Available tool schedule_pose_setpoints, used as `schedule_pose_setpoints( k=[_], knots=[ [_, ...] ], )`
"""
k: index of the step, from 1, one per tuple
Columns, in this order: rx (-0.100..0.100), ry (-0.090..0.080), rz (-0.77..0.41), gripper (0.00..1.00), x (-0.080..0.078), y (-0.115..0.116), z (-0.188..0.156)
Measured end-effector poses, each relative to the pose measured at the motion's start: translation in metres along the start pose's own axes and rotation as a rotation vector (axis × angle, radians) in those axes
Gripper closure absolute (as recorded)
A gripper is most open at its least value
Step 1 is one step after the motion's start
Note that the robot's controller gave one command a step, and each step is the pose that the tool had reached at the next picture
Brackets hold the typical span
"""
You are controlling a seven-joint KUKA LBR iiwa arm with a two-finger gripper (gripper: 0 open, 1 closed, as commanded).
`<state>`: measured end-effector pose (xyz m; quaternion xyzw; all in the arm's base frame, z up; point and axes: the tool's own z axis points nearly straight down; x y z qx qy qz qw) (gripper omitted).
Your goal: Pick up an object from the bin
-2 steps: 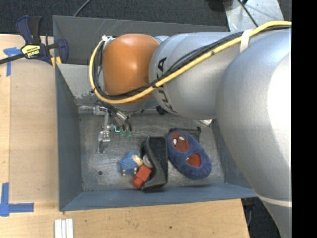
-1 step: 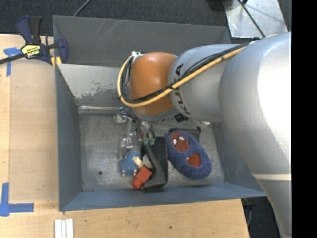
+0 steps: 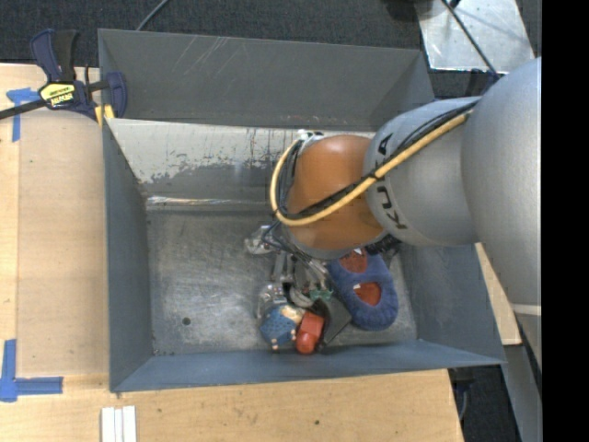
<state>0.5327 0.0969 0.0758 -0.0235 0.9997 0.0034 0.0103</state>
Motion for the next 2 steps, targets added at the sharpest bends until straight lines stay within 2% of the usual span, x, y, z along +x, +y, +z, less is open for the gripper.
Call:
schedule_pose_setpoints(
  k=[1, 2],
  knots=[
    [0.010, 0.015, 0.240, 0.00, 0.034, -0.067, -0.055],
    [0.007, 0.005, 0.203, 0.00, 0.027, -0.084, -0.029]
  ],
)
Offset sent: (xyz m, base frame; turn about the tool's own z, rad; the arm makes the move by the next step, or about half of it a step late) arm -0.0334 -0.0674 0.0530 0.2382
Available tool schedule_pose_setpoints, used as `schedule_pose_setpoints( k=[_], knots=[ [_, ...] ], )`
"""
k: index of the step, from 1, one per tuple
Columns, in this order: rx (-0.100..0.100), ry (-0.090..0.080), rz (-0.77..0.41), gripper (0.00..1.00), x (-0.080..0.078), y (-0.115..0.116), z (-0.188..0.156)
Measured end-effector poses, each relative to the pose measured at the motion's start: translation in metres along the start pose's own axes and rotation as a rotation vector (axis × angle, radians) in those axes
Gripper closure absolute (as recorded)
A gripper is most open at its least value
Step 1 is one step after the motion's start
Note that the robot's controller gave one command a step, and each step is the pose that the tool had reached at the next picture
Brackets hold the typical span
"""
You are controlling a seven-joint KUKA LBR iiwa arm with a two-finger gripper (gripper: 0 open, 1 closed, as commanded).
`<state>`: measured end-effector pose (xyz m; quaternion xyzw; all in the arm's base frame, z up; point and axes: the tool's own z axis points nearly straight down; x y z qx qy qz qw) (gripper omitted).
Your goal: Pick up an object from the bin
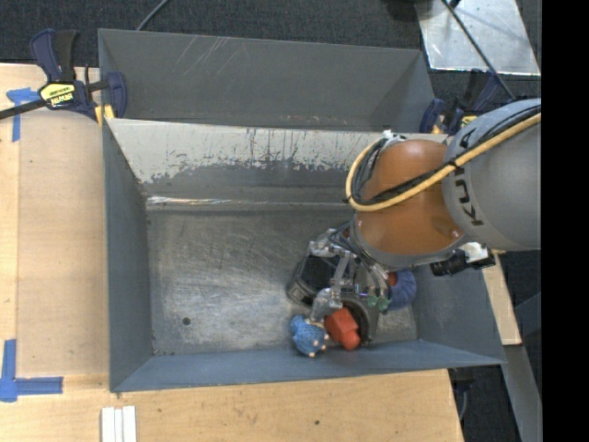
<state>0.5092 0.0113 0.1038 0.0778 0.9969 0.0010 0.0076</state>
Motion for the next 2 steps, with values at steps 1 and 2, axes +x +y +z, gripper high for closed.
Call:
schedule_pose_setpoints(
  k=[1, 2],
  knots=[
    [0.000, 0.002, 0.002, 1.00, 0.001, -0.001, 0.002],
    [0.002, 0.010, -0.071, 1.00, 0.000, 0.006, -0.107]
  ],
)
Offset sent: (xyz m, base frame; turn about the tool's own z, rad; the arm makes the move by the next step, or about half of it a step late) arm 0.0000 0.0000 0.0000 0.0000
